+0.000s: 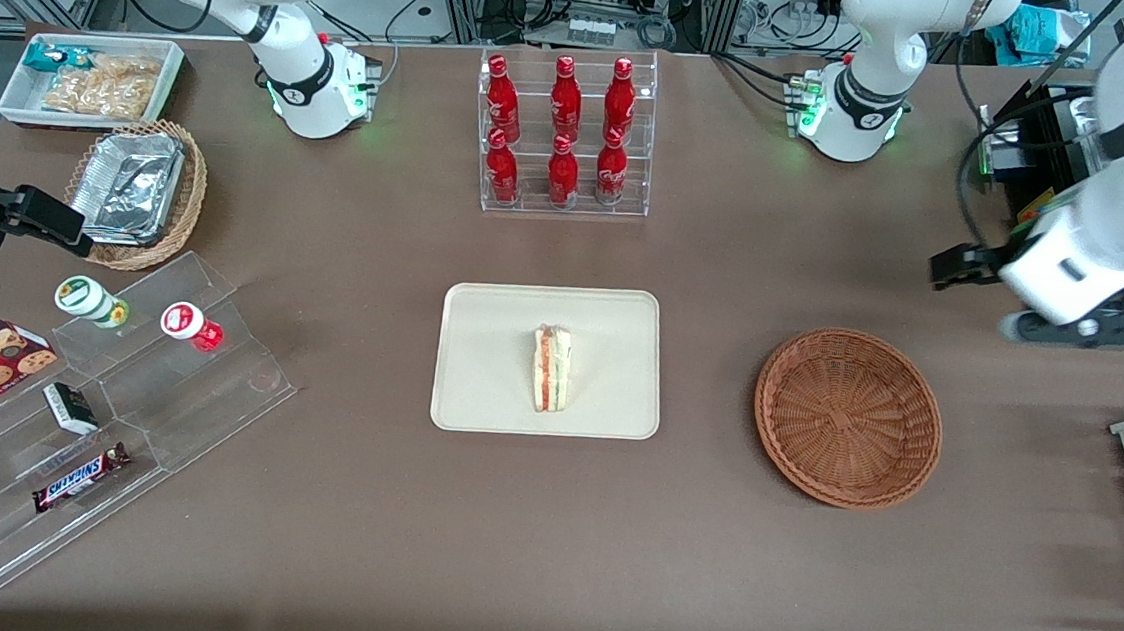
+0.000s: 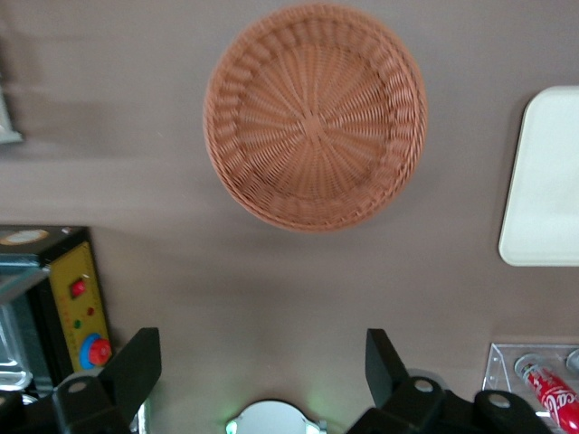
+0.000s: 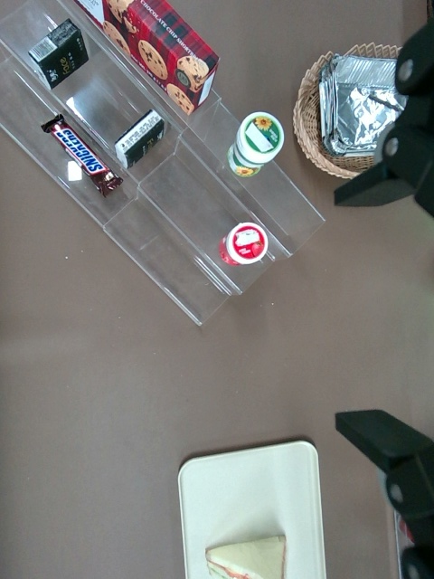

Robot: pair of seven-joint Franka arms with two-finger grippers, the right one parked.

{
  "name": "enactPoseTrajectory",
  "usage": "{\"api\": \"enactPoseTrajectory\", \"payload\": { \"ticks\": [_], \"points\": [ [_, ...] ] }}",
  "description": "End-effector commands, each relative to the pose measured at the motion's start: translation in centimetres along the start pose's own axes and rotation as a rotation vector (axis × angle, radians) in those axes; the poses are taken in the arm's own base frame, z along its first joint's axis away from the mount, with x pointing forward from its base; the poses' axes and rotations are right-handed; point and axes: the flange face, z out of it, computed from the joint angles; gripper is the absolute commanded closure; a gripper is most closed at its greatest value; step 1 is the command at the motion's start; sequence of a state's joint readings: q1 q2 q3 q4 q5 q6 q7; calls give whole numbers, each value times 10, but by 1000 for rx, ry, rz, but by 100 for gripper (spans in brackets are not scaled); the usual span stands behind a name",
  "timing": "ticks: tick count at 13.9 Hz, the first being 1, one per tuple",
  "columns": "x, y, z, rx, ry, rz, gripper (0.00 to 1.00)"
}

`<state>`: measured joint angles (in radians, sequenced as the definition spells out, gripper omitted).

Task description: Place sandwich from basket to tray

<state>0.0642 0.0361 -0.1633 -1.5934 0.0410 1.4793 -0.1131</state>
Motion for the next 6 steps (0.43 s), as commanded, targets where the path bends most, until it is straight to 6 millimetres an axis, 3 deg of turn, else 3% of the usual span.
{"api": "enactPoseTrajectory", "payload": {
  "ticks": [1, 6],
  "points": [
    [1, -12, -26, -30, 36, -5, 0],
    [6, -12, -23, -63, 35, -9, 0]
  ]
}}
